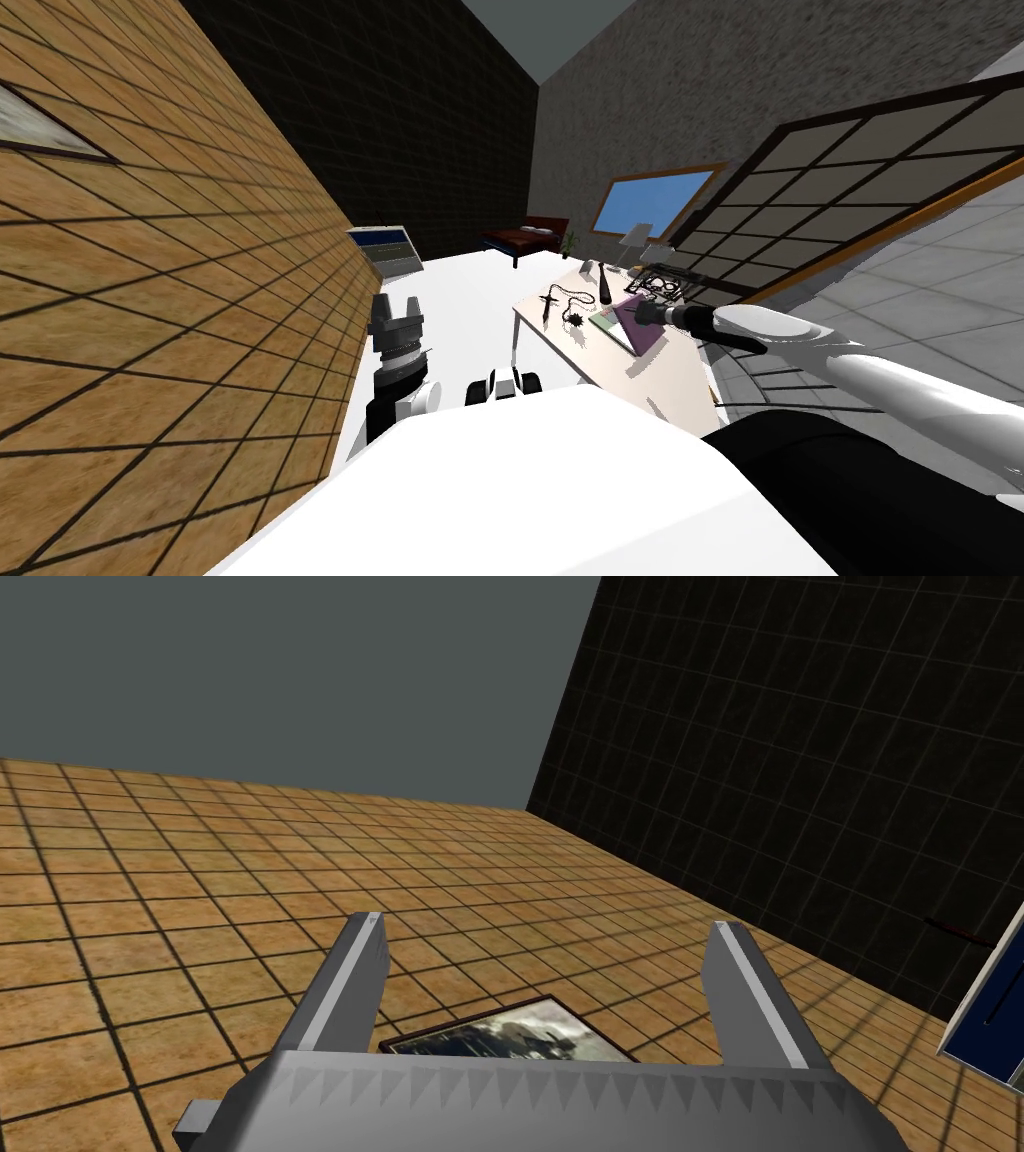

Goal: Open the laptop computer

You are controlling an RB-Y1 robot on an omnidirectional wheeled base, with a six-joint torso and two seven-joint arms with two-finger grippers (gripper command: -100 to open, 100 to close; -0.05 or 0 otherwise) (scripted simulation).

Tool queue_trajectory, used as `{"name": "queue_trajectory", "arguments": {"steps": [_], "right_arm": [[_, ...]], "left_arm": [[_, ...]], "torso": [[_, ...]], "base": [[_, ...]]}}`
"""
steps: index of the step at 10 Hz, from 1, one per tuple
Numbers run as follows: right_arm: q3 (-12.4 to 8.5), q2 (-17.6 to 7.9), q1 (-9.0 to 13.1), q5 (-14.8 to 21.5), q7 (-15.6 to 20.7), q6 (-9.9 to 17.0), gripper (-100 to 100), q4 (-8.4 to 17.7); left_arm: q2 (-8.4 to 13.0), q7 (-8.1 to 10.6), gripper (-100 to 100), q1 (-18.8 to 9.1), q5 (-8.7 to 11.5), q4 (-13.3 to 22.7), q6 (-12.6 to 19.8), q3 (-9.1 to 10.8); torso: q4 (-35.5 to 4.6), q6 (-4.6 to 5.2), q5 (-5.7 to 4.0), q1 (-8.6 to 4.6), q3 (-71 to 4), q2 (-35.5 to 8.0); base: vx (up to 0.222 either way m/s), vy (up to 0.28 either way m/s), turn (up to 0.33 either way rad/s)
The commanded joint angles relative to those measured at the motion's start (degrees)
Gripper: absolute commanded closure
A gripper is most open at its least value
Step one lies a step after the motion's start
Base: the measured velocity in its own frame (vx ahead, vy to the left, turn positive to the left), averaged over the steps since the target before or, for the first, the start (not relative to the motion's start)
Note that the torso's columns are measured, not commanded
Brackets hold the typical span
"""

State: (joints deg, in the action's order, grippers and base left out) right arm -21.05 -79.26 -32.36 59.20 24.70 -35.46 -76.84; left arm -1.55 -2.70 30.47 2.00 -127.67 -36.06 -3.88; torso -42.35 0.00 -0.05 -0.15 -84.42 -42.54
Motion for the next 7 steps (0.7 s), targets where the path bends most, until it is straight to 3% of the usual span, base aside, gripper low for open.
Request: {"name": "queue_trajectory", "arguments": {"steps": [1, 4, 5, 6, 7], "right_arm": [[1.2, -1.9, -2.3, 2.0, -0.7, -0.8, -100, 1.6], [2.8, -4.4, -5.4, 4.5, -1.7, -1.8, -100, 3.9], [2.6, -3.9, -4.5, 3.9, -1.2, -1.8, -100, 3.7], [4.0, -2.3, -4.2, 4.5, -0.4, -0.3, -100, 4.2], [3.1, -3.1, -4.7, 4.2, -0.9, -1.2, -100, 3.9]], "left_arm": [[0.0, 0.00, 0, 0.0, 0.0, 0.0, 0.0, 0.00], [0.0, 0.00, 0, 0.0, 0.0, 0.0, 0.0, -0.01], [0.0, 0.00, 0, 0.0, 0.0, 0.0, 0.0, 0.00], [0.0, 0.00, 0, 0.0, 0.0, 0.0, 0.0, 0.00], [0.0, 0.00, 0, 0.0, 0.0, 0.0, 0.0, 0.00]], "torso": [[0.0, 0.00, 0.03, 0.13, -0.1, 0.1], [0.1, -0.01, 0.11, 0.30, -0.2, 0.3], [0.1, -0.01, 0.05, 0.08, -0.2, 0.3], [0.0, 0.02, -0.02, -0.07, 0.0, 0.0], [0.0, -0.01, -0.04, -0.07, 0.0, 0.1]], "base": [[0.136, 0.069, 0.050], [0.131, 0.089, 0.058], [0.061, 0.020, 0.013], [0.075, 0.000, 0.134], [0.047, -0.003, 0.039]]}}
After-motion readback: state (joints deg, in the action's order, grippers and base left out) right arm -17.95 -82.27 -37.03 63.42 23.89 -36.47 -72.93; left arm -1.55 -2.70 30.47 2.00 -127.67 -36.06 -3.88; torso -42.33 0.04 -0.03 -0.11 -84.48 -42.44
